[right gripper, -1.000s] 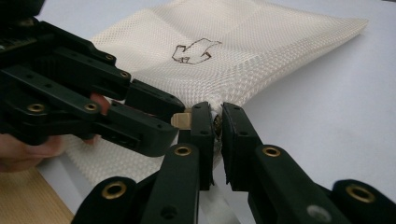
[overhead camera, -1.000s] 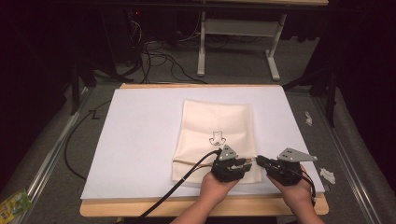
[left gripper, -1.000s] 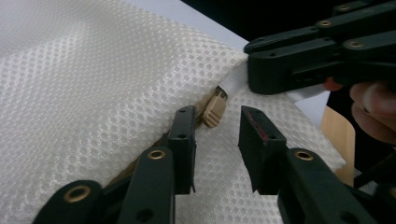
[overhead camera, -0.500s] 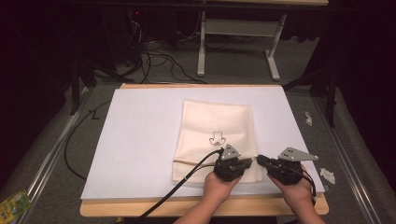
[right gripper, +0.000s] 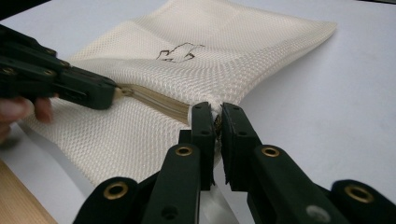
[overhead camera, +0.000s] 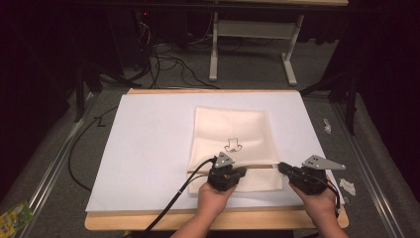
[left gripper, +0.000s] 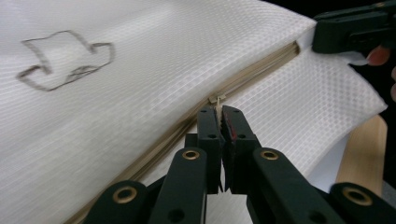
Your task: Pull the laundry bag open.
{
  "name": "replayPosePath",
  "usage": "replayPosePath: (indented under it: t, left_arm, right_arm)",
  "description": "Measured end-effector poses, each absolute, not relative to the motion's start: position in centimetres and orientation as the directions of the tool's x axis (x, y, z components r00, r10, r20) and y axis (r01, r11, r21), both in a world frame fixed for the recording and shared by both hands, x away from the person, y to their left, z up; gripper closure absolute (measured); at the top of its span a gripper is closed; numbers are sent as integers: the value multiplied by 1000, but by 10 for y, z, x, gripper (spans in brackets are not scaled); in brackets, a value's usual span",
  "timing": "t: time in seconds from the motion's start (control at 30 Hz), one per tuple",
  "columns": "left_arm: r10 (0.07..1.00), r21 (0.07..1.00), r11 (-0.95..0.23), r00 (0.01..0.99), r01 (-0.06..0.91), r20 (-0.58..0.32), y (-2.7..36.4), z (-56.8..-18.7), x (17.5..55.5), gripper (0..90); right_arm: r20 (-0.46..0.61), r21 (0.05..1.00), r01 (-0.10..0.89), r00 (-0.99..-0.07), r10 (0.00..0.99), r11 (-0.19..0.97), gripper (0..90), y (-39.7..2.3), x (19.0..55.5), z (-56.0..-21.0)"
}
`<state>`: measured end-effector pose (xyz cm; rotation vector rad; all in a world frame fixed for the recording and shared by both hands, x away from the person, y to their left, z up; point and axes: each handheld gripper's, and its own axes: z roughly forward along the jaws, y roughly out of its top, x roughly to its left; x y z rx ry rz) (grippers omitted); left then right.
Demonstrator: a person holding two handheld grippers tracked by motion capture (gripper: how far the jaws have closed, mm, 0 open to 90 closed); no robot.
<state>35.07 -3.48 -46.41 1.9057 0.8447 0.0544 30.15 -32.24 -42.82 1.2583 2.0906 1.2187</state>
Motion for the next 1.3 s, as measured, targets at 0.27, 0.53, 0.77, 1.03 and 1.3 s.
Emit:
replayPosePath:
  t: [0.27, 0.53, 0.77, 1.03, 1.3]
  left_arm:
    - [615, 796, -283, 738, 535, -277, -4, -459, 348, 876]
    - [740, 730, -242, 608, 639, -287, 65, -473, 361, 877]
    - [780, 700, -305, 591, 645, -205, 118, -463, 362, 871]
    - [740, 725, -388, 662, 569, -123, 119, -474, 348, 869]
    - [783, 786, -351, 620, 509, -51, 171, -453, 357, 397]
  right_arm:
    - [61, 832, 492, -540, 839, 257, 862, -305, 300, -427]
    - [60, 826, 516, -480, 875, 227, 862, -318, 301, -430]
    - [104, 820, 542, -462, 881, 187, 859, -331, 308, -435]
    - [64, 802, 551, -463, 884, 230, 848, -322, 307, -441]
    - [42, 853, 494, -388, 921, 169, 401, -355, 307, -446]
